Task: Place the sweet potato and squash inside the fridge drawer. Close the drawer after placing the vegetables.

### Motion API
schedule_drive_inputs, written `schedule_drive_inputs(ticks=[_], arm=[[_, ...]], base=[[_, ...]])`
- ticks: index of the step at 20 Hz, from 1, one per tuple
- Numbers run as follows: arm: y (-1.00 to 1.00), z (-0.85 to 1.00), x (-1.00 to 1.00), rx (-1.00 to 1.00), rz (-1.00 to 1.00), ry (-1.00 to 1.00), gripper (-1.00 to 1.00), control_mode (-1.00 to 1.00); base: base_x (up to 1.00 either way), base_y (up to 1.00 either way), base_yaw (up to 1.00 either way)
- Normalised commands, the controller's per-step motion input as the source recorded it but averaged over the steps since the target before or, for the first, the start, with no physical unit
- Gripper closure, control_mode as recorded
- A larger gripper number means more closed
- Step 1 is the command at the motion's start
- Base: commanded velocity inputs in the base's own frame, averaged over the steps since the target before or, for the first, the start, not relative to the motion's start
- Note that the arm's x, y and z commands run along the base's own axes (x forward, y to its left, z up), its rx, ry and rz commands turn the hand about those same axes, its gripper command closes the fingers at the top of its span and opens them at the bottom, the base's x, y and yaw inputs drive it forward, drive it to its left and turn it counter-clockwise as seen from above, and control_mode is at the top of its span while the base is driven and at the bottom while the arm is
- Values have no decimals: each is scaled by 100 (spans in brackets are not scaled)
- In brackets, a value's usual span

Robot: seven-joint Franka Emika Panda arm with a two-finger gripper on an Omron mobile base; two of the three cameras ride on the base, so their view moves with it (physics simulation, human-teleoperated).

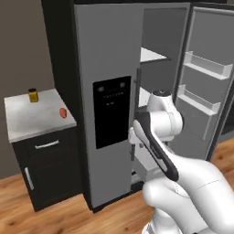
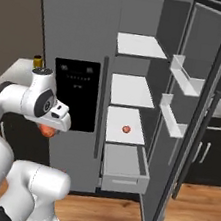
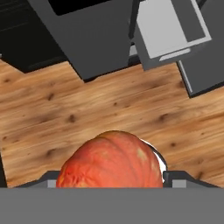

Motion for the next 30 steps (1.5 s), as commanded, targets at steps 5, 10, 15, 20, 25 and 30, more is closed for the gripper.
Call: schedule_drive_inputs(ticks=[5,10,15,20,25,30], arm=[[0,0,0,0,0,0,100,100],[0,0,0,0,0,0,100,100],[0,0,0,0,0,0,100,100],[0,0,0,0,0,0,100,100],[0,0,0,0,0,0,100,100],[0,0,0,0,0,0,100,100]], base=[[49,-32,-34],[55,-19,-35],[47,-5,-33],[51,2,-25],[38,1,-15],[13,0,-3]])
